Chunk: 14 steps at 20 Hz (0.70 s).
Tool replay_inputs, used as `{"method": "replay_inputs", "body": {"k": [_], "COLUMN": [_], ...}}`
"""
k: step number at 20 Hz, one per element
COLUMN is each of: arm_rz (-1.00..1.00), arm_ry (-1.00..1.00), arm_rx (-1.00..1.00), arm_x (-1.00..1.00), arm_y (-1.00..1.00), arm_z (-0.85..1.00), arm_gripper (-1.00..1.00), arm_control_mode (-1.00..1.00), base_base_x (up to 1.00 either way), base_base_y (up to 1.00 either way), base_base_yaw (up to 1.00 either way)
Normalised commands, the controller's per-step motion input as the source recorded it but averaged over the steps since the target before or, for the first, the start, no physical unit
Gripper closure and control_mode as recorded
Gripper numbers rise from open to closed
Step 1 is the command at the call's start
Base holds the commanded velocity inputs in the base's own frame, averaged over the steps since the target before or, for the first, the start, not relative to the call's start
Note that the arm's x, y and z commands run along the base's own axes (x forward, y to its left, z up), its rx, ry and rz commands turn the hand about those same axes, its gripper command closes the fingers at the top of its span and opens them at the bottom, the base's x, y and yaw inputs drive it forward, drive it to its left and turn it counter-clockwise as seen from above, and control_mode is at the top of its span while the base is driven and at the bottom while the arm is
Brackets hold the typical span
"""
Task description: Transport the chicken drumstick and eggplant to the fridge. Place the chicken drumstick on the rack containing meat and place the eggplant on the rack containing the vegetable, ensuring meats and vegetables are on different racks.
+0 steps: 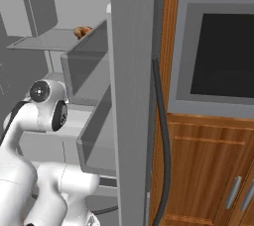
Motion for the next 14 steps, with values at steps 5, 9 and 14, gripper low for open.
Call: {"method": "replay_inputs", "body": {"k": [5, 9, 14], "arm_rz": [0.0, 0.0, 0.0], "arm_ry": [0.19, 0.09, 0.0], "arm_rx": [0.0, 0.0, 0.0], "arm_x": [0.76, 0.59, 0.47], "arm_y": [-0.03, -0.01, 0.0], "arm_z": [-0.16, -0.12, -0.15], "arm_gripper": [1.0, 1.0, 1.0], "arm_control_mode": [-1.0, -1.0, -1.0], "base_base_x": [0.0, 0.0, 0.0], "base_base_y": [0.0, 0.0, 0.0], "base_base_yaw": [0.0, 0.0, 0.0]}}
